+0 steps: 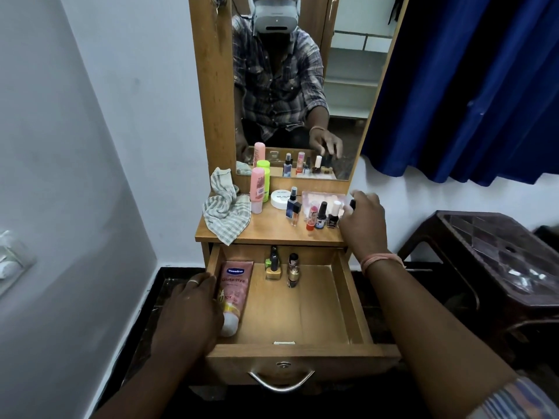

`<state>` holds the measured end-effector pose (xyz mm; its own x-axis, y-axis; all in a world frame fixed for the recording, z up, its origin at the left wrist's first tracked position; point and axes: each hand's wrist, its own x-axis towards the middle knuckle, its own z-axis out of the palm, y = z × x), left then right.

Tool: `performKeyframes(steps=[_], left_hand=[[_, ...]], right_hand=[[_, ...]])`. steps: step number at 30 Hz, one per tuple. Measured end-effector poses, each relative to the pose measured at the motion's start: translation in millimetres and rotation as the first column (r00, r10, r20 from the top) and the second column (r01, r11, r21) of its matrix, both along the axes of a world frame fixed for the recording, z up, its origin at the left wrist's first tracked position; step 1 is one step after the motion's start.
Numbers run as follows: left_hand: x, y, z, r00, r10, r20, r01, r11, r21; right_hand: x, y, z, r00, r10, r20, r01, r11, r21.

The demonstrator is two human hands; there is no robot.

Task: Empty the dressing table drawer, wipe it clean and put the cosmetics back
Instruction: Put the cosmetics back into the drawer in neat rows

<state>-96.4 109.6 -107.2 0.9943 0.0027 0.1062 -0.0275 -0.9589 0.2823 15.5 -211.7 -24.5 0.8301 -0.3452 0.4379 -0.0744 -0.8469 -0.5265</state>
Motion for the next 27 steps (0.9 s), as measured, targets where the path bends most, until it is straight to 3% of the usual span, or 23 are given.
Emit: performKeyframes(steps=[3, 8, 12, 17, 21, 27], left_hand=[[-1.4, -1.2, 2.3, 1.0, 0.0, 0.004, 0.0, 1.0, 0.003], [-2.1, -1.5, 2.4, 1.0, 0.007, 0.002, -0.007, 1.0, 0.012], [-1.8, -1.0, 0.3, 1.0, 0.012, 0.012, -0.012, 1.0, 0.023], [-3.0, -2.3, 3.1, 0.999, 0.015, 0.033, -0.015, 1.0, 0.01], [-4.8, -2.2, 2.4, 0.999, 0.014, 0.048, -0.015, 1.0, 0.011], [-2.4, -2.5, 2.5, 0.999, 0.023, 0.035, -0.023, 1.0, -0.007]], right_hand=[[-0.3, -4.0, -6.1, 0.999, 0.027, 0.025, -0.028, 0.998, 0.049], [-32.5, 5.6, -1.9, 0.977, -0.078, 0.198, 0.034, 0.975, 0.22], [-66.2, 43.0, -5.2, 0.951, 0.173, 0.257, -0.232, 0.947, 0.22], [-71.4, 83.0, -33.0, 0.861, 0.499, -0.101, -0.455, 0.843, 0.286], [-60.6, 93.8, -52.5, 0.841, 0.47, -0.269, -0.439, 0.882, 0.17], [-53.6, 107.5, -66.5, 0.856, 0.424, -0.297, -0.436, 0.9, 0.029]])
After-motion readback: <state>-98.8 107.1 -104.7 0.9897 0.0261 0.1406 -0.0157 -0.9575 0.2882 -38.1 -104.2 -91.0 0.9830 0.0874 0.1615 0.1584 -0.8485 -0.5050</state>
